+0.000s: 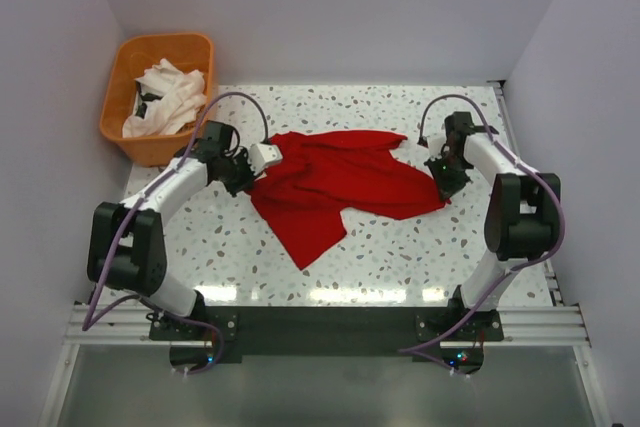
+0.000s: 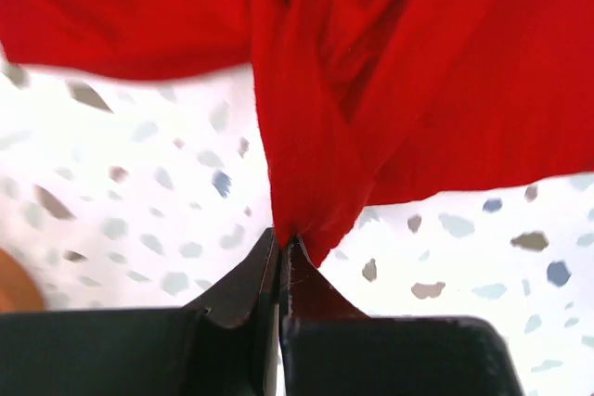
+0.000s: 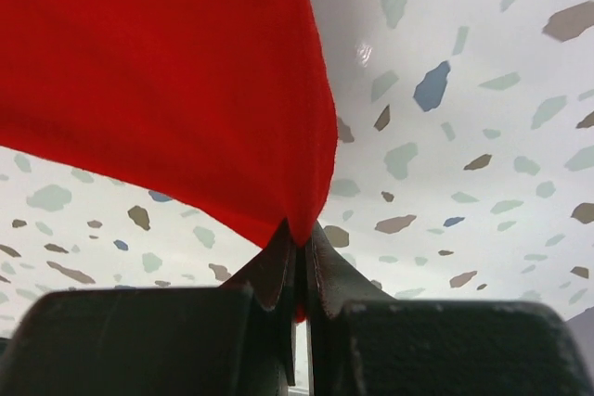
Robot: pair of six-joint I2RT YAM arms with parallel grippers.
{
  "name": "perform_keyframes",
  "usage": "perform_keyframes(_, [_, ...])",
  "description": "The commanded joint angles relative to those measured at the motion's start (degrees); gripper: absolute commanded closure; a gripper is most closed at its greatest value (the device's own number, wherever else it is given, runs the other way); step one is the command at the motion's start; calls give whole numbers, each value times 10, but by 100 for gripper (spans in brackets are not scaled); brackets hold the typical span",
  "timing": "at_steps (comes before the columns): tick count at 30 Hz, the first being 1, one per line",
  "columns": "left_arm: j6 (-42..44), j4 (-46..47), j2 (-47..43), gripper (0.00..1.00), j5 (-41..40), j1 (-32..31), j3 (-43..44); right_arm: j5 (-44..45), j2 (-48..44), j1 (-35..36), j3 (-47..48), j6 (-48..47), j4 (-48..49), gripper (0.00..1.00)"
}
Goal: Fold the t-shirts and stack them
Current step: Flatten the tshirt out
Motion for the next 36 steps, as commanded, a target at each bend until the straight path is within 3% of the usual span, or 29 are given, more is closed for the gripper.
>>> perform_keyframes(1, [36,-6,15,100,-44,12,-32,-1,-16,0,-6,-14,-24,100])
perform_keyframes(3, [11,19,29,99,-85,15,-26,4,-21,1,-13,-17,-18,100])
perform_keyframes(4, [4,28,36,91,-100,16,-19,7,-23,0,-17,-20,-16,100])
perform_keyframes(5, [-12,26,49,74,-102,16,3,9,-25,0,-22,-23,-15,100])
perform_keyframes(7, [-17,-9,44,55,-61,18,31,9,-28,0,-20,-31,-17,100])
perform_keyframes(8, [-10,-22,31,42,-37,20,42,7,-29,0,-18,-35,-23,88])
perform_keyframes(10, [17,-37,-5,26,24,19,33,7,-41,0,-10,-39,-24,68])
perform_keyframes(11, [26,-40,-39,18,40,17,26,10,-45,0,-6,-40,-22,51])
perform_keyframes(13, [49,-75,-62,16,73,3,33,5,-51,-12,12,-45,-29,35])
perform_keyframes(16, [79,-163,-61,17,105,-34,40,-7,-51,-31,37,-59,-52,33])
perform_keyframes(18, [62,-154,-71,17,105,-92,5,-13,-51,-39,44,-72,-63,33])
perform_keyframes(23, [15,-80,-105,18,65,-215,-93,-47,-51,-44,43,-123,-91,45])
perform_keyframes(26, [2,-56,-97,19,56,-249,-106,-47,-51,-44,29,-146,-89,50])
perform_keyframes(36, [30,32,-74,22,17,-353,-162,-57,-32,-44,65,-152,-115,51])
